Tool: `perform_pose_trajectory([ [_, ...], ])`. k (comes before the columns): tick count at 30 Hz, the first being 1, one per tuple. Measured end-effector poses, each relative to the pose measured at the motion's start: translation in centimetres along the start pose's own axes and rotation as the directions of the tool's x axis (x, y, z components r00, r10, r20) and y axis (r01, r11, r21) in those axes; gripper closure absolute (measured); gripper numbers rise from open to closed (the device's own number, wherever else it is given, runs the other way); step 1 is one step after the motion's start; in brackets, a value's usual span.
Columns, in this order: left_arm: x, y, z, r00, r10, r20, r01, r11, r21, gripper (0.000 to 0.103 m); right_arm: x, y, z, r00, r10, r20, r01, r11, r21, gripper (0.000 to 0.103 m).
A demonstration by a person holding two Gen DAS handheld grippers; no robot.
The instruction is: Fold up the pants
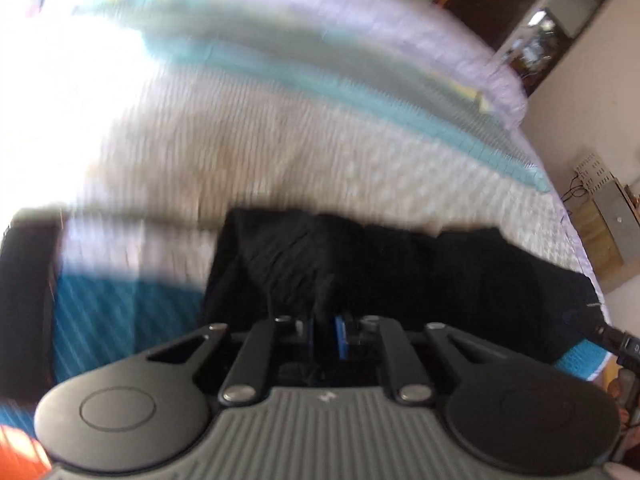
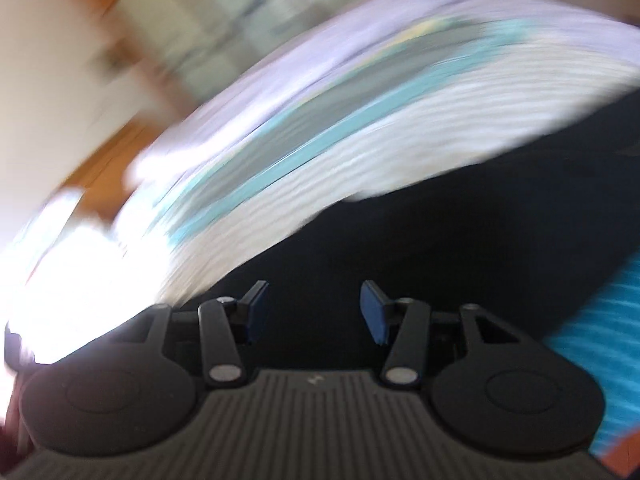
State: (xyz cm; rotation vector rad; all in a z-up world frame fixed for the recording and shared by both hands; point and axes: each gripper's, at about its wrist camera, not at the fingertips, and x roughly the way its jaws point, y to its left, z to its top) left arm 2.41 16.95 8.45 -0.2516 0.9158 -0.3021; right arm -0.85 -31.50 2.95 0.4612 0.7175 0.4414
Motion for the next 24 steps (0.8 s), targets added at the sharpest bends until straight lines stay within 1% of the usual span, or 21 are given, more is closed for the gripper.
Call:
perform_pose_trajectory([
  [1,-1.1,-0.8,0.8,0.998,0.005,0.066,-0.009,0.998,0.058,0.094,1.7,2.1,0.2,0.999,0.036,-0.029,-0.037,0.997,-0.061,0.049],
  [3,-3.2,-2.4,2.0,0.984,0.005,0.176,-0.035,0.985,0.167,0.094,4.6,5.8,0.4,0.992,0.099,-0.078,-0.11,0.983,-0.15,0.049],
  [4,-4.1,-3.0,2.2,0.975,0.006,0.222,-0.057,0.973,0.225,0.094,5.9,7.4,0.4,0.986,0.134,-0.101,-0.151,0.972,-0.178,0.049],
  [5,-4.5,-3.3,2.0,0.968,0.013,0.252,-0.083,0.96,0.269,0.093,7.2,8.7,0.2,0.978,0.169,-0.125,-0.192,0.961,-0.199,0.049],
  [6,-4.6,-3.4,1.6,0.963,0.03,0.269,-0.115,0.945,0.306,0.092,8.4,9.9,-0.2,0.97,0.192,-0.148,-0.222,0.949,-0.223,0.049],
  [7,-4.2,-3.2,0.8,0.959,0.059,0.275,-0.155,0.927,0.341,0.089,9.6,10.9,-0.7,0.966,0.196,-0.169,-0.235,0.938,-0.253,0.049],
  [8,-3.5,-2.7,-0.1,0.959,0.093,0.267,-0.19,0.911,0.365,0.088,10.9,11.6,-1.4,0.962,0.183,-0.202,-0.235,0.931,-0.28,0.049],
  [9,-2.5,-1.9,-1.3,0.964,0.139,0.226,-0.218,0.902,0.373,0.081,12.2,11.9,-2.0,0.957,0.154,-0.245,-0.224,0.93,-0.292,0.049],
  [10,-0.9,-0.6,-2.4,0.971,0.195,0.139,-0.232,0.908,0.348,0.075,13.7,12.1,-2.8,0.947,0.117,-0.299,-0.21,0.931,-0.299,0.049],
  [11,0.2,0.7,-3.3,0.973,0.222,0.06,-0.23,0.921,0.313,0.075,14.4,12.1,-3.7,0.936,0.091,-0.34,-0.202,0.929,-0.309,0.049],
  [12,0.8,1.9,-4.4,0.974,0.228,0.01,-0.222,0.936,0.275,0.075,14.6,12.1,-4.3,0.932,0.083,-0.352,-0.205,0.923,-0.325,0.048],
  [13,0.9,2.9,-5.3,0.975,0.224,-0.006,-0.216,0.947,0.239,0.074,14.4,12.2,-4.6,0.934,0.082,-0.348,-0.209,0.915,-0.345,0.047],
  [14,0.5,3.7,-5.8,0.975,0.221,-0.009,-0.214,0.955,0.203,0.071,14.0,12.3,-4.7,0.934,0.089,-0.347,-0.22,0.907,-0.359,0.047],
  [15,0.0,4.4,-6.1,0.976,0.218,-0.002,-0.215,0.963,0.163,0.063,13.6,12.5,-4.6,0.933,0.104,-0.346,-0.234,0.903,-0.36,0.047],
  [16,-1.1,5.4,-6.2,0.979,0.205,0.019,-0.206,0.974,0.099,0.059,13.2,12.5,-4.2,0.932,0.122,-0.342,-0.248,0.902,-0.353,0.047],
  [17,-1.9,6.0,-6.1,0.982,0.182,0.041,-0.184,0.982,0.046,0.059,12.6,12.6,-3.8,0.932,0.146,-0.333,-0.263,0.902,-0.341,0.048],
  [18,-2.8,6.6,-5.8,0.987,0.147,0.067,-0.147,0.989,-0.01,0.059,12.1,12.8,-3.6,0.935,0.158,-0.317,-0.265,0.906,-0.331,0.048],
  [19,-3.5,7.1,-5.1,0.99,0.105,0.093,-0.099,0.993,-0.067,0.059,11.5,13.0,-3.1,0.941,0.175,-0.29,-0.269,0.907,-0.324,0.048],
  [20,-3.6,7.3,-4.5,0.992,0.073,0.105,-0.062,0.993,-0.105,0.058,11.4,13.2,-2.5,0.946,0.187,-0.264,-0.268,0.91,-0.317,0.048],
  [22,-3.0,7.0,-3.6,0.995,0.027,0.098,-0.012,0.988,-0.151,0.05,11.7,13.6,-1.6,0.955,0.206,-0.215,-0.263,0.922,-0.285,0.049],
  [24,-1.9,5.9,-3.4,0.998,-0.003,0.068,0.013,0.988,-0.156,0.049,13.0,14.1,-1.6,0.958,0.21,-0.195,-0.256,0.934,-0.25,0.049],
])
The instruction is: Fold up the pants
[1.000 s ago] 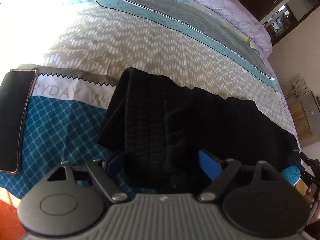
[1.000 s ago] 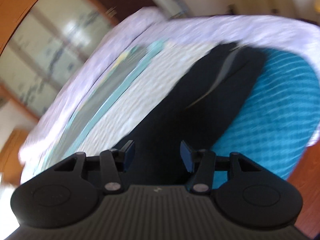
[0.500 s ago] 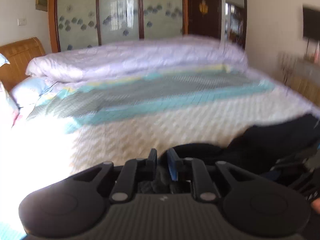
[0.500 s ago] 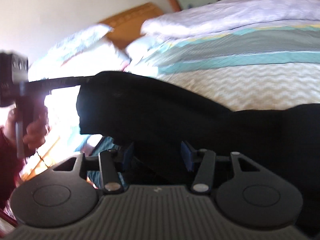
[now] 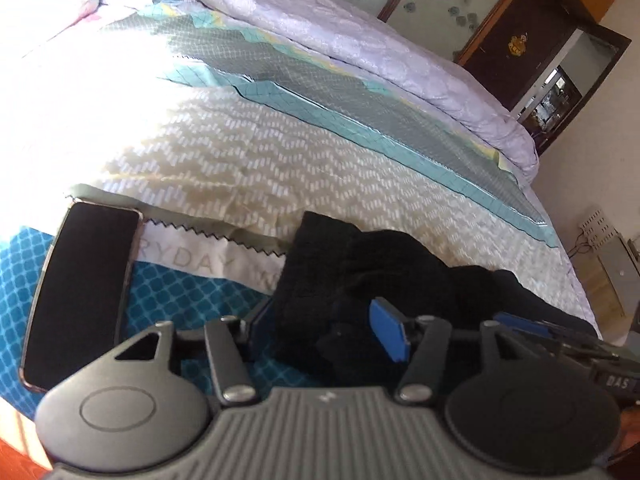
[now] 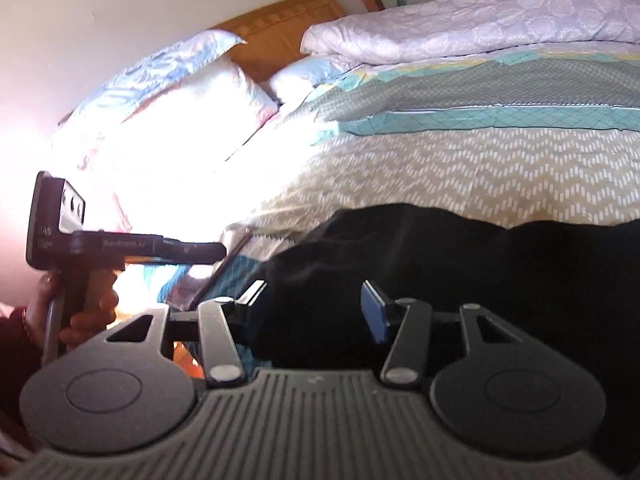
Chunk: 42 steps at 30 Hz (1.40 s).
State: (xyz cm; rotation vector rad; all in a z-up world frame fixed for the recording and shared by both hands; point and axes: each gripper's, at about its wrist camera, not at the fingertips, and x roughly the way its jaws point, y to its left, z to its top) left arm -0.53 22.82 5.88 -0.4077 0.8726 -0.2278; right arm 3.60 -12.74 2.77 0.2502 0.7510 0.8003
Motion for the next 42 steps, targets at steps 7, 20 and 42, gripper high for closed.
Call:
perform_pose_trajectory([
  [7,5.9,-2.2,-3.1,0.98,0.152,-0.127,-0.142,0.986,0.083,0.051,4.4,-0.3,-4.4,0.978,-0.02,-0.205,0.025,0.999,0.023,0.051],
  [20,0.7,-4.6,-0.1,0.993,0.112,0.039,-0.112,0.994,0.0,0.051,-28.7,-18.5,-10.6,0.678,-0.663,0.318,0.35,0.67,0.654,0.05],
  [42,11.8,-14.5,-3.6,0.951,0.267,-0.155,-0.237,0.953,0.187,0.052,-39.3,-30.0,-15.6,0.411,-0.744,0.527,0.106,0.613,0.783,0.1],
])
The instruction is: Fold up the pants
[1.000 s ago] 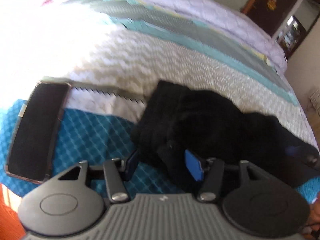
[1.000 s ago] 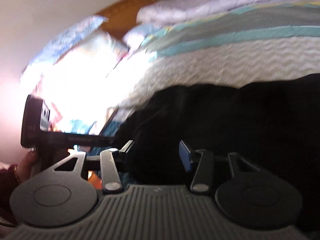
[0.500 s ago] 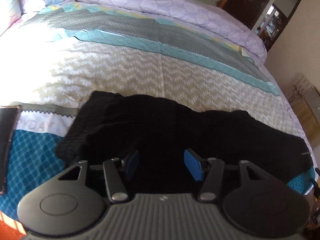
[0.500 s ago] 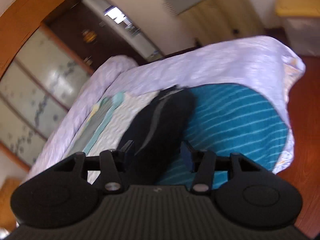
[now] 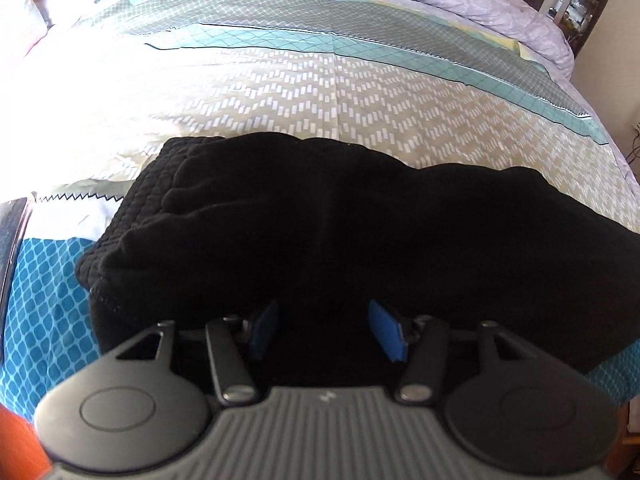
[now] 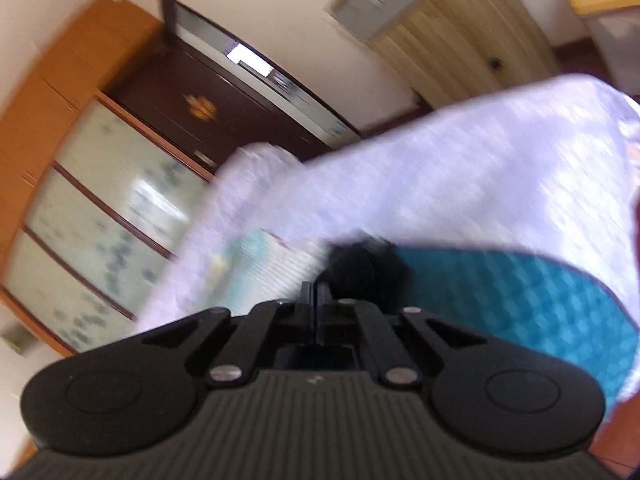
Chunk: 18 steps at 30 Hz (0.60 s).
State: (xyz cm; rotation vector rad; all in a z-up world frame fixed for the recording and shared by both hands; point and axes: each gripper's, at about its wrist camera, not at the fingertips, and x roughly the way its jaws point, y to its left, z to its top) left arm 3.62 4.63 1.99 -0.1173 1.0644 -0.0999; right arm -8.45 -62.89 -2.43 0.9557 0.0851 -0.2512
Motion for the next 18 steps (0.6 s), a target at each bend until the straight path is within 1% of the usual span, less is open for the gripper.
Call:
perform_pose_trajectory([
  [2,0.2,-0.4,0.1,1.0,0.014,-0.004,-0.014,1.0,0.011,0.051,-0.6,1.5,0.6,0.995,0.079,0.052,-0.078,0.997,-0.03,0.1],
  [3,0.3,-0.5,0.1,1.0,0.019,-0.004,-0.019,1.0,0.016,0.05,-0.5,1.8,0.8,0.992,0.103,0.073,-0.1,0.994,-0.047,0.1],
  [4,0.4,-0.7,0.0,1.0,0.024,-0.002,-0.024,0.999,0.024,0.049,-0.6,1.7,0.8,0.991,0.103,0.08,-0.098,0.993,-0.068,0.1],
  [5,0.4,-0.8,-0.1,1.0,0.026,0.002,-0.026,0.999,0.032,0.048,-0.1,1.2,0.5,0.996,0.061,0.068,-0.055,0.995,-0.086,0.1],
  [6,0.5,-0.9,-0.1,1.0,0.026,0.005,-0.026,0.999,0.041,0.048,0.8,0.2,0.1,0.999,-0.015,0.043,0.019,0.995,-0.094,0.1],
  [7,0.6,-1.2,-0.2,1.0,0.028,0.008,-0.029,0.998,0.052,0.048,1.7,-1.3,-0.4,0.994,-0.107,0.003,0.107,0.991,-0.084,0.1],
  [8,0.6,-1.3,-0.4,0.999,0.032,0.012,-0.033,0.997,0.065,0.048,2.4,-3.0,-0.9,0.977,-0.205,-0.056,0.201,0.978,-0.062,0.099],
  [9,0.6,-1.4,-0.5,0.999,0.034,0.015,-0.035,0.996,0.078,0.048,2.6,-4.5,-1.5,0.968,-0.23,-0.105,0.229,0.973,-0.024,0.099],
  [10,0.5,-1.5,-0.6,0.999,0.034,0.017,-0.036,0.995,0.088,0.048,1.9,-5.5,-1.9,0.977,-0.186,-0.106,0.19,0.981,0.034,0.101],
  [11,0.5,-1.5,-0.7,0.999,0.033,0.017,-0.034,0.995,0.094,0.048,0.9,-5.7,-2.1,0.983,-0.162,-0.086,0.169,0.983,0.076,0.096],
  [12,0.5,-1.5,-0.7,0.999,0.031,0.017,-0.033,0.995,0.097,0.048,0.1,-5.8,-2.2,0.984,-0.157,-0.079,0.164,0.981,0.103,0.093],
  [13,0.5,-1.5,-0.7,0.999,0.029,0.017,-0.031,0.995,0.097,0.048,-0.5,-5.8,-2.2,0.985,-0.153,-0.077,0.162,0.979,0.122,0.077],
  [14,0.5,-1.5,-0.6,1.0,0.027,0.016,-0.028,0.995,0.095,0.048,-1.1,-5.9,-2.4,0.988,-0.131,-0.076,0.141,0.98,0.139,0.065],
  [16,0.5,-1.3,-0.6,1.0,0.019,0.015,-0.021,0.996,0.089,0.046,-1.3,-6.1,-2.4,0.988,-0.117,-0.097,0.132,0.977,0.165,0.062],
  [18,0.4,-1.3,-0.7,1.0,0.017,0.017,-0.019,0.996,0.089,0.045,-0.5,-5.5,-2.3,0.986,-0.135,-0.102,0.15,0.976,0.159,0.062],
])
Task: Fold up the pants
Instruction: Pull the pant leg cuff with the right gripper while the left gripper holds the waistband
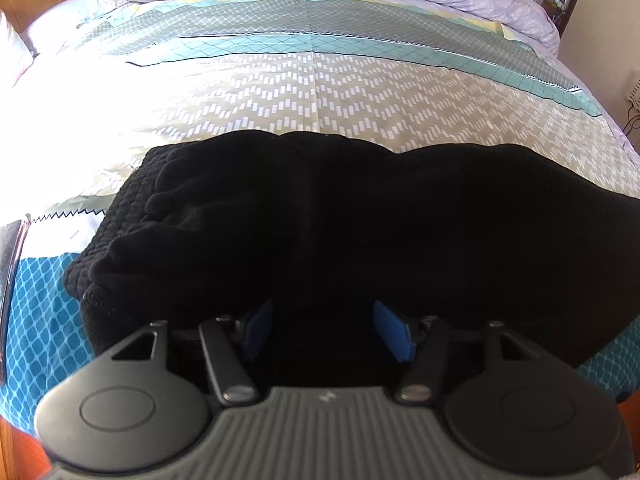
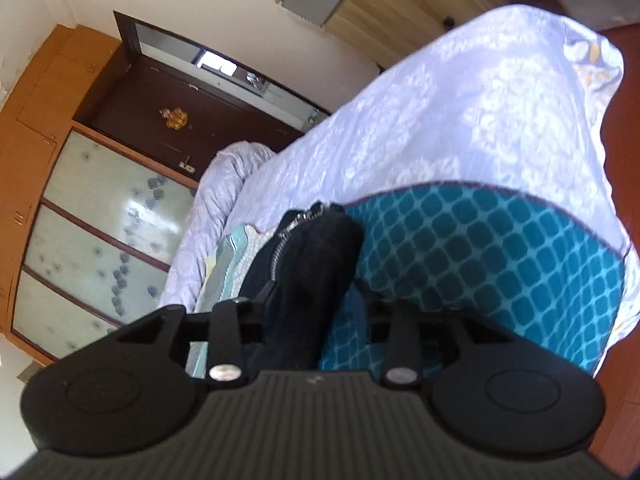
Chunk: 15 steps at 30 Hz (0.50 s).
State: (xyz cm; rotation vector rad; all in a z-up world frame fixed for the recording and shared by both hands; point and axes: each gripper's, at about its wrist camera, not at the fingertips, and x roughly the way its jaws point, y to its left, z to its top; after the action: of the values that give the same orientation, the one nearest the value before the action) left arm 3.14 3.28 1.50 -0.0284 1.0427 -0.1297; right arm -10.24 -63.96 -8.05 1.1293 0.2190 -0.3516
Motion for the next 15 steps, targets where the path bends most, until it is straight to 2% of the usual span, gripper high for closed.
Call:
perform_pose_trajectory([
  [3,-0.1,0.1,-0.4,1.0,-0.006,0.01,0.005,1.0,0.009,0.045,1.9,1.7,0.3,0.999,-0.04,0.023,0.04,0.999,-0.01,0.061],
  [7,-0.1,-0.1,-0.6,1.0,-0.001,0.019,0.0,1.0,0.002,0.046,3.6,4.7,0.1,0.989,-0.142,0.03,0.145,0.978,-0.147,0.053],
  [8,-0.1,-0.1,-0.7,1.0,0.006,0.02,-0.006,1.0,0.004,0.046,4.0,5.3,-0.1,0.987,-0.159,0.029,0.162,0.967,-0.196,0.062],
  [10,0.0,-0.5,-0.7,1.0,0.024,0.02,-0.024,0.999,0.022,0.046,4.2,5.7,-0.5,0.979,-0.204,0.021,0.203,0.951,-0.235,0.094],
  [12,-0.1,-0.9,-0.7,0.999,0.037,0.019,-0.038,0.998,0.042,0.046,3.2,5.5,-0.4,0.983,-0.18,0.047,0.186,0.962,-0.199,0.095],
  [15,-0.4,-0.6,-0.6,1.0,0.026,0.014,-0.026,0.999,0.032,0.046,1.6,6.8,-0.1,0.99,-0.09,0.112,0.11,0.978,-0.18,0.095],
])
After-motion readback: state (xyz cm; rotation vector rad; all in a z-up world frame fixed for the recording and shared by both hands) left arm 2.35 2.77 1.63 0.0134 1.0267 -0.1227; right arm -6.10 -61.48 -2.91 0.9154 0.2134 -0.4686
